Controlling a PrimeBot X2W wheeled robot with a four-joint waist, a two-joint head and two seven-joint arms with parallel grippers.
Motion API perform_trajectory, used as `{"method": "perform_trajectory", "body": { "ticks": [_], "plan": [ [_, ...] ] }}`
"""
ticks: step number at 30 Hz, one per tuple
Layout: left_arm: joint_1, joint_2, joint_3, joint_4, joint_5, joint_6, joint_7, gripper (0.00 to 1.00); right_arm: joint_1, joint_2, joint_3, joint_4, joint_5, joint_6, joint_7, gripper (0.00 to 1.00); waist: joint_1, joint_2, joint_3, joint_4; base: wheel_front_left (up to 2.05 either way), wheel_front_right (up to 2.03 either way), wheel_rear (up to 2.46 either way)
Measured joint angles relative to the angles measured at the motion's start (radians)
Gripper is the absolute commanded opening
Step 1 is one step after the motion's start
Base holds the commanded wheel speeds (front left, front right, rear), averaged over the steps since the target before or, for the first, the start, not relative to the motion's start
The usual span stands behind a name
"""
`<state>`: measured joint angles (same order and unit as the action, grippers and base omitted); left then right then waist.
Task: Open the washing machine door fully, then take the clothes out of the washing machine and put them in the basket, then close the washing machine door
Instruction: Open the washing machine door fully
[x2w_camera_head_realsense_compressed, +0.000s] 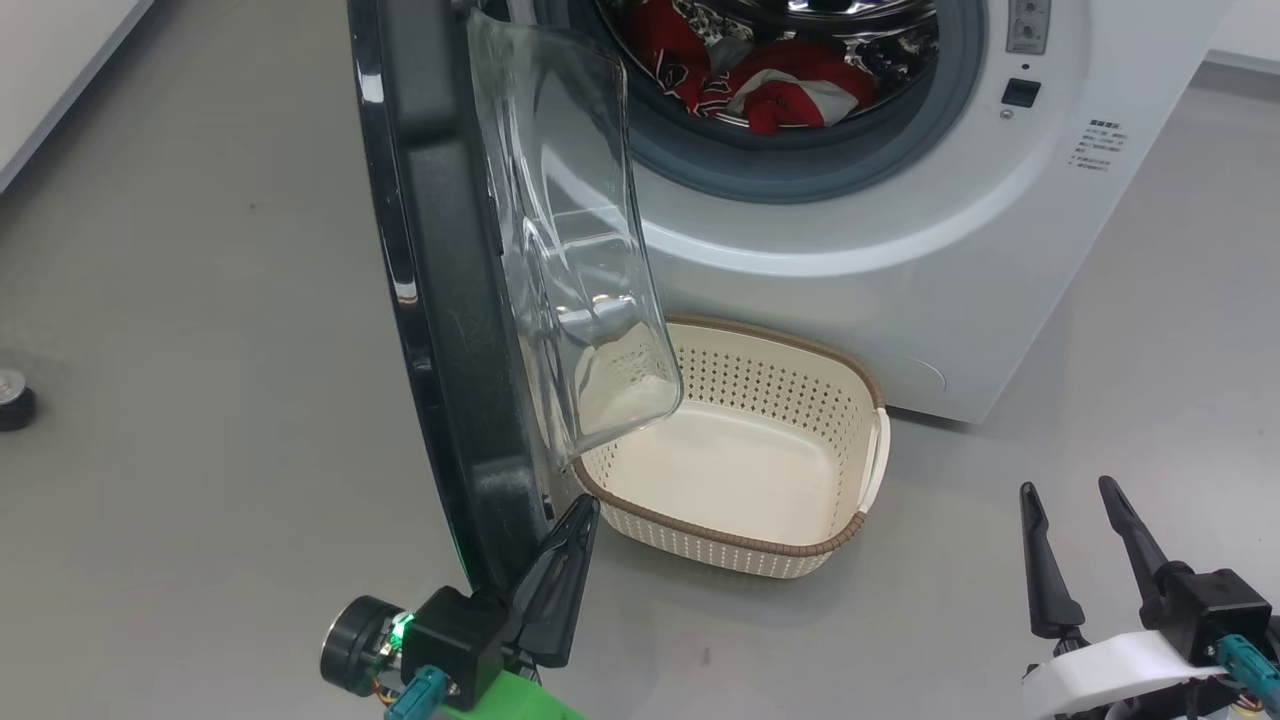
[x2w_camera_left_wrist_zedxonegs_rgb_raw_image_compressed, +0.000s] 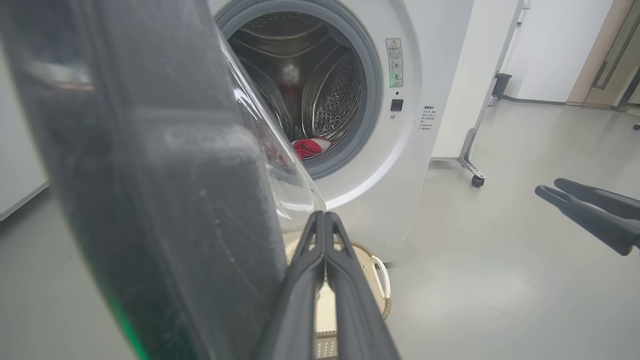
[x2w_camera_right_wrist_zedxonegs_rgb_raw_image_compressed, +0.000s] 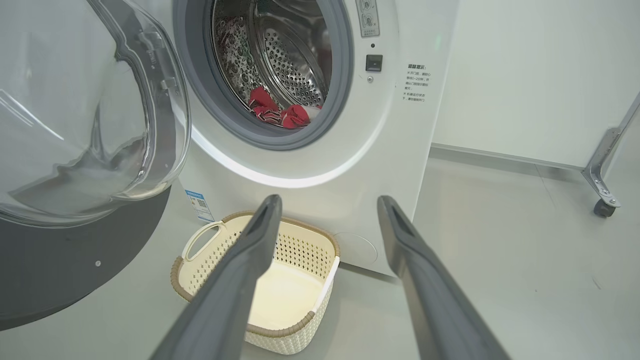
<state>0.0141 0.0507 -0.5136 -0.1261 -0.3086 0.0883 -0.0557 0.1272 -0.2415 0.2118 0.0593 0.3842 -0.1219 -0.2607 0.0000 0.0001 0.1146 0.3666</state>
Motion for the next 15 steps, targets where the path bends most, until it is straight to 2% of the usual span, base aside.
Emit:
{"method": "perform_trajectory", "body": {
  "ticks": [15],
  "plan": [
    [0.016,-0.001,0.055,0.001,-0.007,0.012,-0.038,0.00,0.002,-0.016,-0.004,-0.025,-0.017,0.000,0.010,1.00,0.0000,0.0000,0.002,0.077,0.00,0.00,0.00]
  ]
}}
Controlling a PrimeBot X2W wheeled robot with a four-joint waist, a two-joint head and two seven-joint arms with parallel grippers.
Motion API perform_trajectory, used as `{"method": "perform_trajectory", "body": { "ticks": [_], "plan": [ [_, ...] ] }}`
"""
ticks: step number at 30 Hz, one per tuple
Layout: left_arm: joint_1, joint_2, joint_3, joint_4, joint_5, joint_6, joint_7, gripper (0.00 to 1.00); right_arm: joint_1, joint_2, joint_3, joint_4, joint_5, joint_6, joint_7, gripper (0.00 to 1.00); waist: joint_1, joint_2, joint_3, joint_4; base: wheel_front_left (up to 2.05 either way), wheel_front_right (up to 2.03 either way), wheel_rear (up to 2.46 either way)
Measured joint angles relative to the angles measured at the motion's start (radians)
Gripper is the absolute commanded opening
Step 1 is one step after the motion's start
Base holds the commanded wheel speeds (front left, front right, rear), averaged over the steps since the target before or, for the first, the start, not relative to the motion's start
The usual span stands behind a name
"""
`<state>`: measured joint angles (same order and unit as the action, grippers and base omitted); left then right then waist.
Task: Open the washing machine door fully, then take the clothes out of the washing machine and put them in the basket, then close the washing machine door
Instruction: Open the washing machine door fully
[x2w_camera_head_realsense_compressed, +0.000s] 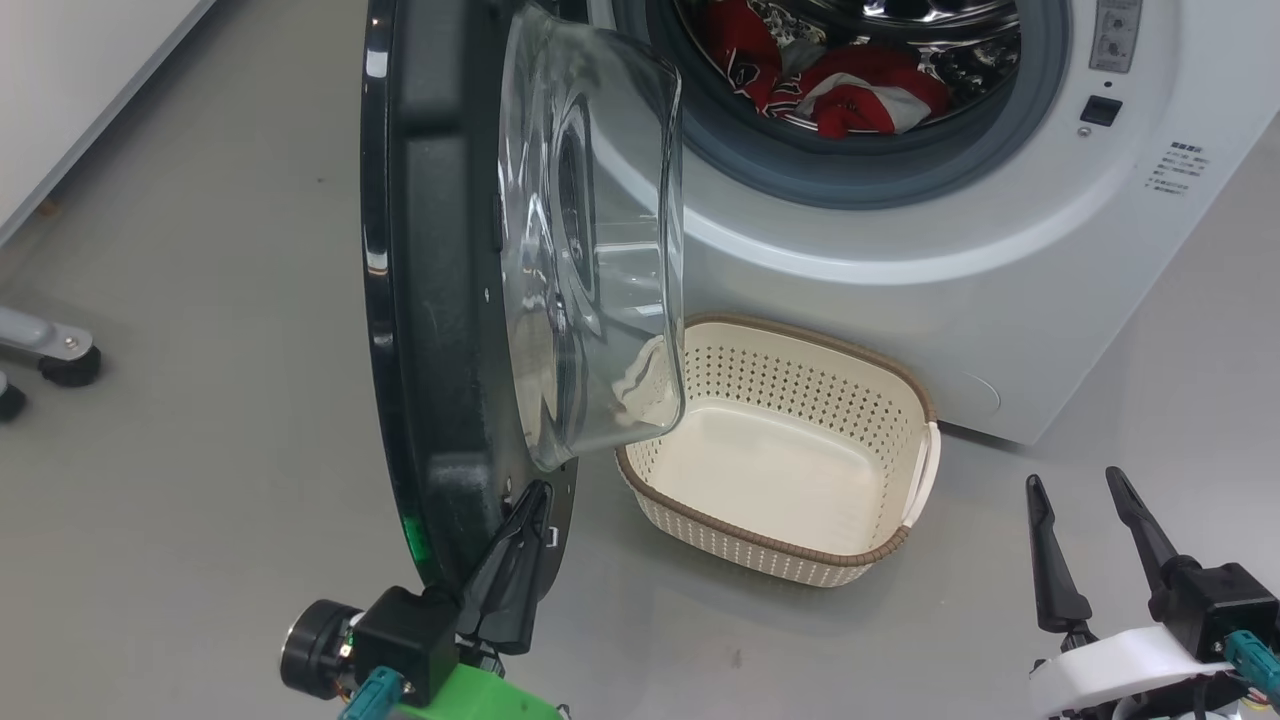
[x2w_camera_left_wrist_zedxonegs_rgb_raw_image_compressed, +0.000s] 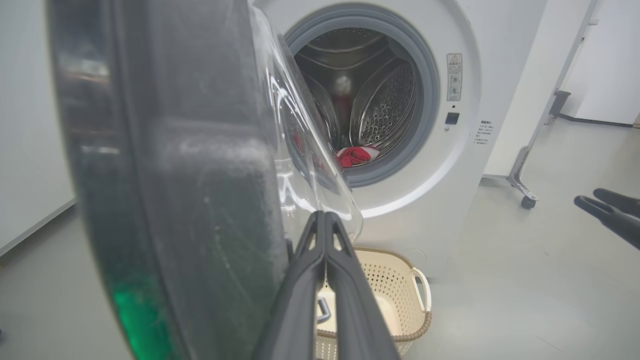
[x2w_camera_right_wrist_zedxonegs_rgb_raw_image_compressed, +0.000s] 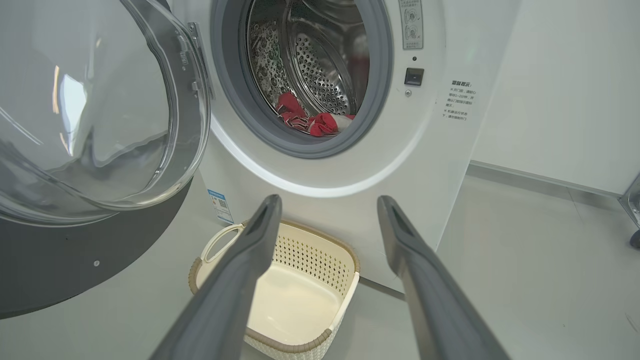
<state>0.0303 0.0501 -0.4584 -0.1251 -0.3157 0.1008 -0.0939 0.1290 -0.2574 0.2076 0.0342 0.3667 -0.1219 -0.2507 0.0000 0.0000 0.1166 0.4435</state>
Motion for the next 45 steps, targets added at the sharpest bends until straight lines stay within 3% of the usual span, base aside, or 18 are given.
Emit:
{"method": "perform_trajectory", "body": {
  "ticks": [15,26,45],
  "plan": [
    [0.001,0.009,0.148,0.007,0.001,0.008,-0.021,0.00,0.002,-0.004,0.008,-0.029,-0.001,0.000,0.026,1.00,0.0000,0.0000,0.007,0.023,0.00,0.00,0.00],
    [0.000,0.023,0.293,0.057,-0.010,0.010,-0.023,0.00,-0.002,-0.005,0.026,-0.039,-0.009,0.006,0.034,1.00,0.0000,0.0000,0.011,-0.014,0.00,0.00,0.00],
    [-0.083,0.039,0.497,0.238,-0.046,0.010,-0.032,0.00,-0.007,-0.018,0.011,-0.064,-0.010,0.006,0.043,1.00,0.0000,0.0000,0.047,-0.049,0.00,0.00,0.00]
  ]
}}
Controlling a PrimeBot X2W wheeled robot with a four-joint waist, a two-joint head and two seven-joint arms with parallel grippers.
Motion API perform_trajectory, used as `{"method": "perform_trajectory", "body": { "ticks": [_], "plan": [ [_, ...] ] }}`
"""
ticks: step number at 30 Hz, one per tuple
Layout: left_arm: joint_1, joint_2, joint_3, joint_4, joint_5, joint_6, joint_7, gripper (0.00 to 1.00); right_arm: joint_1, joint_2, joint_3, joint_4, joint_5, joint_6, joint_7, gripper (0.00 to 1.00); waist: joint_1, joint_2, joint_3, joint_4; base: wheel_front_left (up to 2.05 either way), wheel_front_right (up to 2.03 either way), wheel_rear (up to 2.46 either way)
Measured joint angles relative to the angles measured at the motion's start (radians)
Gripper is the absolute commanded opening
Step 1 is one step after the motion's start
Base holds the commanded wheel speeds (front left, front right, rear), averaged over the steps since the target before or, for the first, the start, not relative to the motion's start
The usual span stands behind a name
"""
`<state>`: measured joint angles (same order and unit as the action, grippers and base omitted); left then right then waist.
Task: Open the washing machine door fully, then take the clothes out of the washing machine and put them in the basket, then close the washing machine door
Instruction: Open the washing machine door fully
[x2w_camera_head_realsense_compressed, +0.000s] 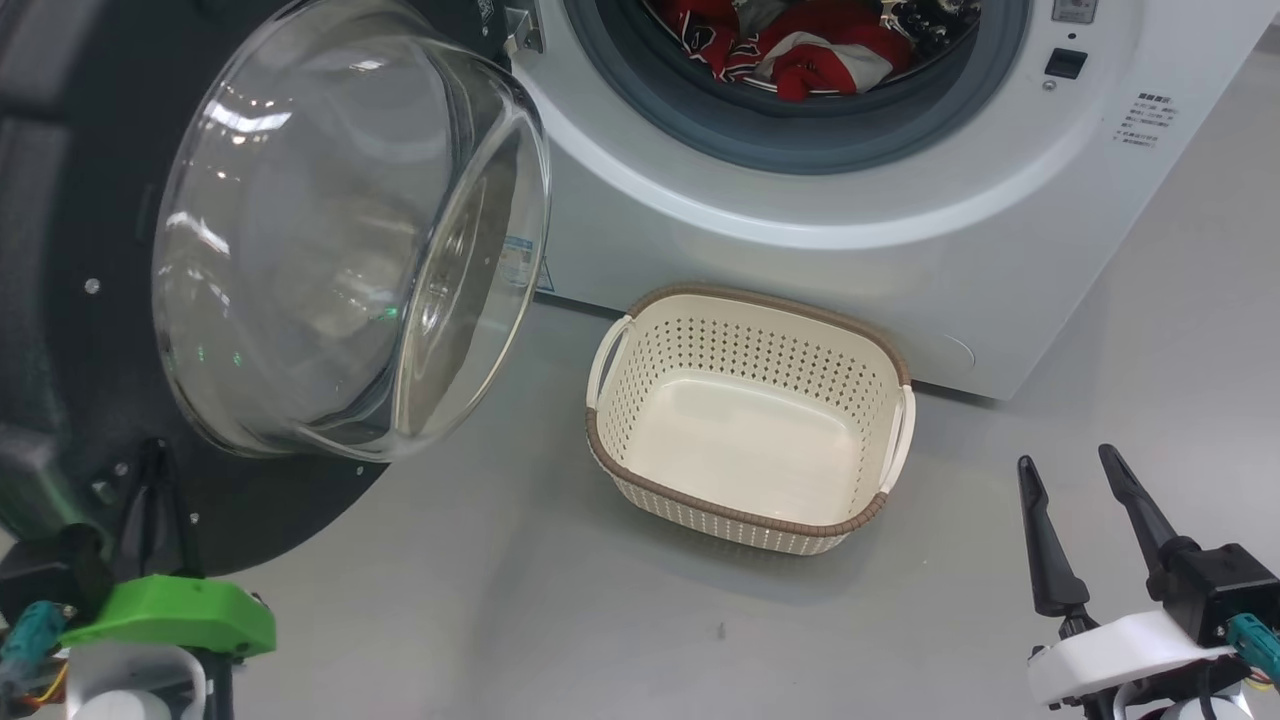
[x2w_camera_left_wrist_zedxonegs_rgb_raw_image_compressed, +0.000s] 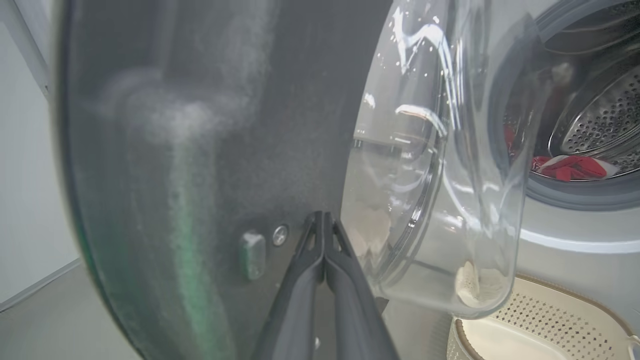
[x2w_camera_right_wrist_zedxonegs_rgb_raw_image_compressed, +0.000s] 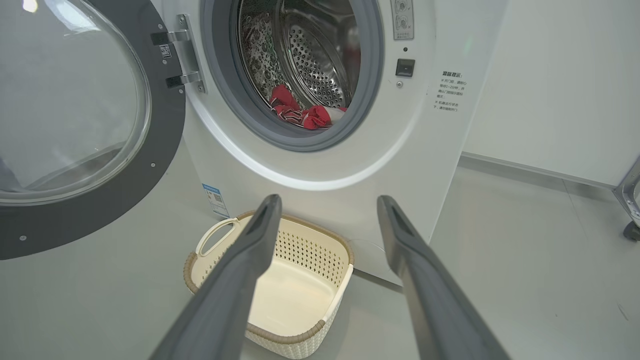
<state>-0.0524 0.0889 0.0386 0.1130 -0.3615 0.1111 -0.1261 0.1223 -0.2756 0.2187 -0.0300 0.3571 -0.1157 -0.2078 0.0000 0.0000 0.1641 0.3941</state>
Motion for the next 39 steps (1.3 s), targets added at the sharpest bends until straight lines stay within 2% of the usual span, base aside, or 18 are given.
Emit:
{"method": "perform_trajectory", "body": {
  "ticks": [5,20,39],
  "plan": [
    [-0.036,0.008,0.050,0.045,-0.017,0.000,-0.009,0.00,-0.001,-0.002,-0.004,-0.005,-0.001,0.000,0.000,1.00,0.0000,0.0000,0.012,-0.003,0.00,0.00,0.00],
    [-0.113,0.029,0.117,0.148,-0.026,0.003,-0.049,0.00,-0.015,-0.007,-0.005,-0.013,-0.001,0.000,0.000,1.00,0.0000,0.0000,0.032,-0.007,0.00,0.00,0.00],
    [-0.115,0.032,0.136,0.192,-0.029,0.007,-0.104,0.00,-0.035,-0.005,0.011,-0.003,0.000,0.012,0.001,1.00,0.0000,0.0000,0.021,-0.030,0.00,0.00,0.00]
  ]
}}
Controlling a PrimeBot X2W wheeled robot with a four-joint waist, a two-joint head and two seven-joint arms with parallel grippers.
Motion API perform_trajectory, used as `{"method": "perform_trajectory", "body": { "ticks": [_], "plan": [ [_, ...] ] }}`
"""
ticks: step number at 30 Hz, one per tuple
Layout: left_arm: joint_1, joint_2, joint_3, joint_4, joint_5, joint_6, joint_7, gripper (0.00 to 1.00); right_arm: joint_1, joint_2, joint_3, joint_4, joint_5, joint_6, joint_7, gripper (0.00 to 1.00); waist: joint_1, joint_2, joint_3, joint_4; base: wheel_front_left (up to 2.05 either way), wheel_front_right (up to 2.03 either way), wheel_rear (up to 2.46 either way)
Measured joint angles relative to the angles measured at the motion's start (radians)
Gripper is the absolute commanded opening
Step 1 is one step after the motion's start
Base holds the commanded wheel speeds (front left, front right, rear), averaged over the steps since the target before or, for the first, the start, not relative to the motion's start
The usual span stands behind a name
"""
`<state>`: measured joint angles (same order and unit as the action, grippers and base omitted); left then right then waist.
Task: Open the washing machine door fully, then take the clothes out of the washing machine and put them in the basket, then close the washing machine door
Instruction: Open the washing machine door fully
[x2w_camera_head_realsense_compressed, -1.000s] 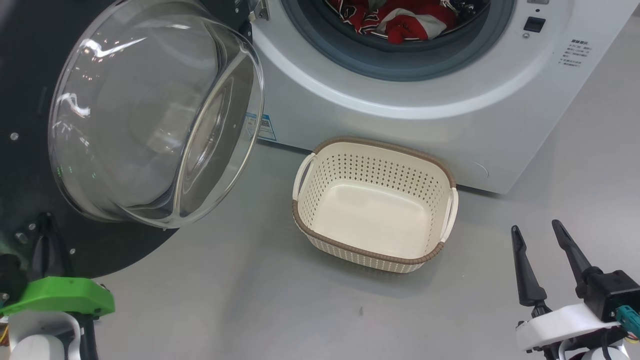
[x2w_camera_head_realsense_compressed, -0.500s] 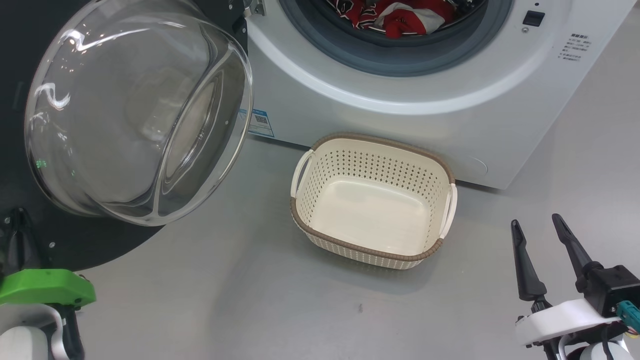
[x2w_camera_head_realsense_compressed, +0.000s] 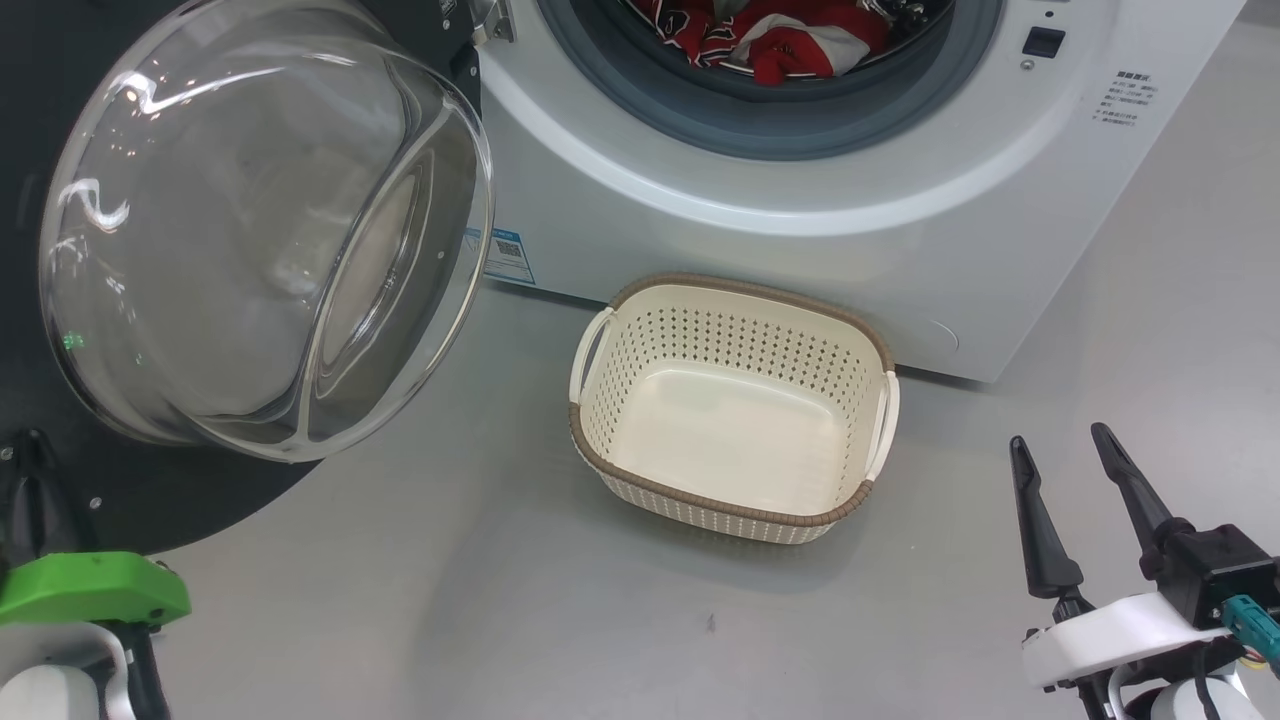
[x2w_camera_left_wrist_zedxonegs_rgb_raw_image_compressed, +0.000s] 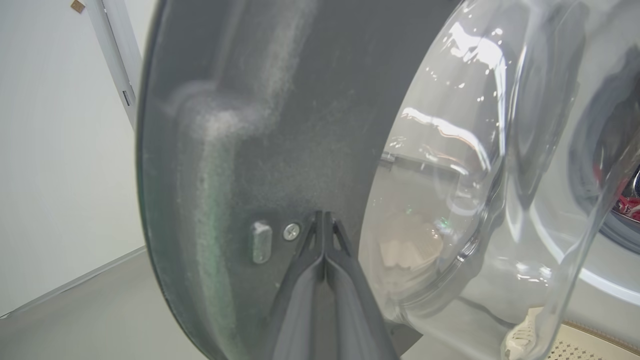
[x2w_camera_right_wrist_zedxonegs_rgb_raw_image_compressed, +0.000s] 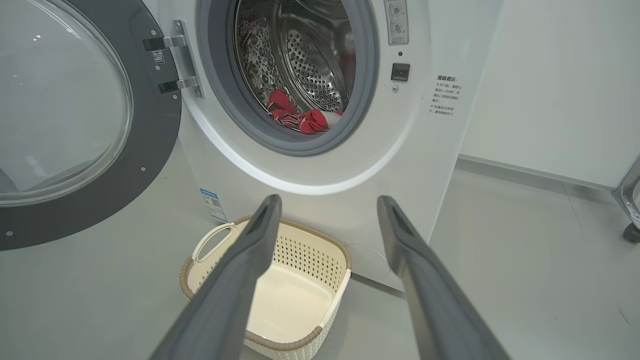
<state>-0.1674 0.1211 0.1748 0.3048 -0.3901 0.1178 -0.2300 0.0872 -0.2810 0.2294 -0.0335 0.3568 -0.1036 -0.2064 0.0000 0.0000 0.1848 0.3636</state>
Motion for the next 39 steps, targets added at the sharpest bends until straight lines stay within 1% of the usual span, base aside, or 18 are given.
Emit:
{"method": "perform_trajectory", "body": {
  "ticks": [5,11,18,22,28,33,34,36,37,39],
  "plan": [
    [0.029,0.000,-0.017,-0.012,0.017,0.000,0.000,0.00,0.000,0.004,0.004,0.008,0.000,0.000,0.000,1.00,0.0000,0.0000,-0.012,-0.006,0.00,0.00,0.00],
    [0.073,-0.001,-0.047,-0.058,0.056,0.000,-0.010,0.00,0.001,0.015,0.006,0.022,0.003,0.005,-0.002,1.00,0.0000,0.0000,-0.036,-0.012,0.00,0.00,0.00],
    [0.145,-0.021,-0.079,-0.118,0.069,-0.002,-0.010,0.00,0.002,0.023,0.008,0.027,0.003,0.005,-0.002,1.00,0.0000,0.0000,-0.060,-0.015,0.00,0.00,0.00],
    [0.183,-0.024,-0.118,-0.149,0.081,-0.020,-0.010,0.00,0.002,0.024,0.015,0.039,0.003,0.006,-0.003,1.00,0.0000,0.0000,-0.071,-0.019,0.00,0.00,0.00],
    [0.238,-0.045,-0.209,-0.186,0.105,-0.063,-0.009,0.00,0.002,0.029,0.018,0.044,0.003,0.006,-0.007,1.00,0.0000,0.0000,-0.084,-0.036,0.00,0.00,0.00],
    [0.264,-0.049,-0.257,-0.213,0.109,-0.075,-0.001,0.00,0.002,0.031,0.020,0.047,0.003,0.006,-0.010,1.00,0.0000,0.0000,-0.090,-0.059,0.00,0.00,0.00],
    [0.265,-0.049,-0.265,-0.219,0.110,-0.080,0.000,0.07,0.002,0.032,0.020,0.049,0.003,0.006,-0.010,1.00,0.0000,0.0000,-0.092,-0.064,0.00,0.00,0.00],
    [0.267,-0.050,-0.283,-0.231,0.110,-0.085,0.001,0.33,0.002,0.034,0.021,0.052,0.003,0.006,-0.011,1.00,0.0000,0.0000,-0.095,-0.075,0.00,0.00,0.00],
    [0.268,-0.051,-0.289,-0.235,0.111,-0.088,0.002,0.42,0.002,0.036,0.021,0.055,0.003,0.006,-0.011,1.00,0.0000,0.0000,-0.097,-0.081,0.00,0.00,0.00],
    [0.269,-0.052,-0.298,-0.246,0.118,-0.088,0.008,0.77,0.002,0.043,0.021,0.060,0.003,0.006,-0.011,1.00,0.0000,0.0000,-0.102,-0.092,0.00,0.00,0.00]
  ]
}}
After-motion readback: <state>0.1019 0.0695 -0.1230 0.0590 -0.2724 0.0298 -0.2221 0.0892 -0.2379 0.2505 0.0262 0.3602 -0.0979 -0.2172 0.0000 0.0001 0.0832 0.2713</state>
